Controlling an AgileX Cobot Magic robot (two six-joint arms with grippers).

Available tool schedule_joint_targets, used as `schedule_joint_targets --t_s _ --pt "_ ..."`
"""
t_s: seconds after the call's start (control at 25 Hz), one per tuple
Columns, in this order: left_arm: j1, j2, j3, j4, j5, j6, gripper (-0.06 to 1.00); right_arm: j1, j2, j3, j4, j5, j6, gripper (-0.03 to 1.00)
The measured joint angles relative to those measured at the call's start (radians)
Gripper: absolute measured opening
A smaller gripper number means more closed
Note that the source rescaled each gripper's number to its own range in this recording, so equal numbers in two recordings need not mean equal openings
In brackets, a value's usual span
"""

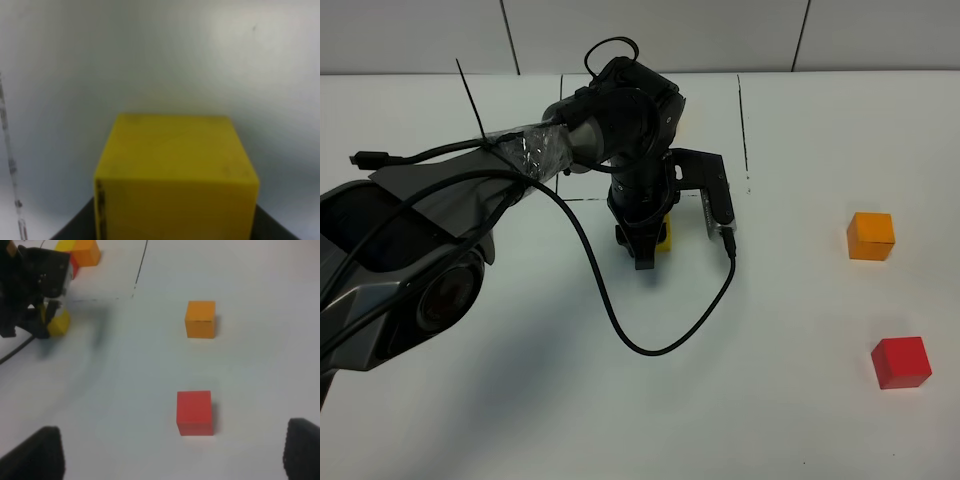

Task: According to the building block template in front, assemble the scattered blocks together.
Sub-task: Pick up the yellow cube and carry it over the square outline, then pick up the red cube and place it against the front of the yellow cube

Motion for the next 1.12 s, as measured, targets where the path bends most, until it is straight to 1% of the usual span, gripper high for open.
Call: schedule_joint_targets --t_s 0.2,0.24,0.28,0.32,0.4,0.52,0.6,0.64,0.68,0.72,0.8,0.92,1.04,1.12 --pt "0.000 0.000 0.000 0.000 0.000 0.000 0.00 0.000 0.000 0.000 0.000 0.000 0.000 0.79" --pt "0.000 0.000 0.000 -0.002 -0.001 0.000 0.03 0.000 0.000 0.000 0.000 0.000 0.000 0.79" --pt "0.000 0.001 0.000 -0.004 -0.004 0.000 0.07 0.000 0.000 0.000 0.000 0.000 0.000 0.79" --pt "0.000 0.001 0.000 -0.005 -0.011 0.000 0.15 0.000 0.000 0.000 0.000 0.000 0.000 0.79" --pt "0.000 0.001 0.000 -0.004 -0.021 0.000 0.34 0.000 0.000 0.000 0.000 0.000 0.000 0.79" --pt "0.001 0.000 -0.001 -0.004 -0.031 -0.001 0.69 0.000 0.000 0.000 0.000 0.000 0.000 0.79" --pt "0.001 -0.003 -0.001 -0.005 -0.038 -0.006 0.86 0.000 0.000 0.000 0.000 0.000 0.000 0.79" --pt "0.001 -0.007 0.000 -0.007 -0.039 -0.013 0.93 0.000 0.000 0.000 0.000 0.000 0.000 0.79" --pt "0.001 -0.009 0.000 -0.009 -0.042 -0.021 0.97 0.000 0.000 0.000 0.000 0.000 0.000 0.79" --pt "0.001 -0.013 0.000 -0.008 -0.049 -0.028 0.99 0.000 0.000 0.000 0.000 0.000 0.000 0.79" --pt "0.000 -0.032 0.000 0.004 -0.056 -0.046 1.00 0.000 0.000 0.000 0.000 0.000 0.000 0.79" --pt "0.000 -0.090 0.000 0.023 -0.057 -0.078 0.99 0.000 0.000 0.000 0.000 0.000 0.000 0.79" --pt "0.004 -0.163 0.000 0.021 -0.056 -0.110 0.97 0.000 0.000 0.000 0.000 0.000 0.000 0.79" --pt "0.016 -0.205 0.000 0.011 -0.056 -0.150 0.96 0.000 0.000 0.000 0.000 0.000 0.000 0.79"
